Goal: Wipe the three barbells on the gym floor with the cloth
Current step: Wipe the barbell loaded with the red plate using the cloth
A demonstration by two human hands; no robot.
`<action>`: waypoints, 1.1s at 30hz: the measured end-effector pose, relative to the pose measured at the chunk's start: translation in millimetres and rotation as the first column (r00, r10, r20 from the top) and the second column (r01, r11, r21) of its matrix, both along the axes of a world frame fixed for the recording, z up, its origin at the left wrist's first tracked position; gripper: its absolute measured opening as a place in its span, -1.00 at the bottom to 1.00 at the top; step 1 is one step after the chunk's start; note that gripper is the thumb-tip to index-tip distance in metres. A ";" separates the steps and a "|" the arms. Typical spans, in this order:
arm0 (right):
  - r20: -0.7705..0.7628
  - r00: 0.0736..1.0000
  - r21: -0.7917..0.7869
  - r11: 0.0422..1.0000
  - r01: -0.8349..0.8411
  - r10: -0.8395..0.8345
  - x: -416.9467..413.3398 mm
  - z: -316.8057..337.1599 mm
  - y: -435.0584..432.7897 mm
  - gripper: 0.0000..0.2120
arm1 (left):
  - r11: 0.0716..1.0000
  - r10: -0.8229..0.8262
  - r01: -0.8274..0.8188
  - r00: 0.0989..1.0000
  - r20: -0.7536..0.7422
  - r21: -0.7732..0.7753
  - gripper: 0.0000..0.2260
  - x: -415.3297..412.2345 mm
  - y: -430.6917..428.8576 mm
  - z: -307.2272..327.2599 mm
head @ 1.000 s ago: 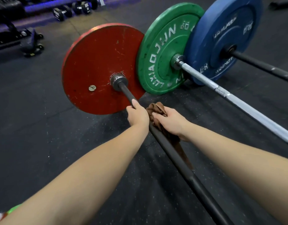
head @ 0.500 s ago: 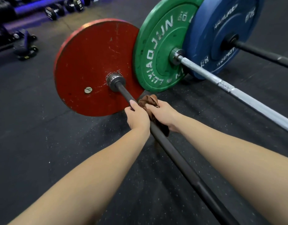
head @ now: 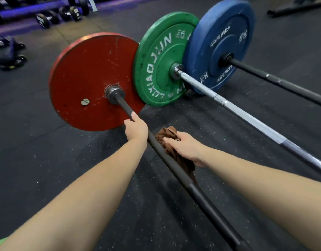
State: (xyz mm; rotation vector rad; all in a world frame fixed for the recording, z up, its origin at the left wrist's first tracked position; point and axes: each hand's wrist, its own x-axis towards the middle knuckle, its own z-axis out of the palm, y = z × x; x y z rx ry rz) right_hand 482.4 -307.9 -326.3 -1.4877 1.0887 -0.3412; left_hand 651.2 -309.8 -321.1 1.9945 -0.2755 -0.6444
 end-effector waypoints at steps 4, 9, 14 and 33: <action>0.025 1.000 -0.008 1.000 0.015 -0.014 20.8 1.8 -13.4 -0.83 | 1.000 0.005 -0.004 0.999 0.046 -0.012 -0.53 3.8 -3.7 -10.2; 0.023 1.000 -0.116 0.993 0.014 -0.012 64.7 9.5 -39.0 -0.81 | 0.999 0.014 -0.010 0.998 0.066 -0.049 -0.56 7.0 -8.0 -20.1; 0.064 0.998 -0.108 0.994 0.026 -0.020 76.6 1.5 -45.3 -0.81 | 0.998 0.012 -0.009 0.999 0.036 -0.062 -0.56 10.1 -10.3 -27.4; -0.165 0.984 -0.302 0.946 -0.121 0.073 -41.1 15.9 39.5 -0.79 | 0.999 -0.019 0.020 0.999 0.029 -0.046 -0.48 -71.3 35.4 -1.0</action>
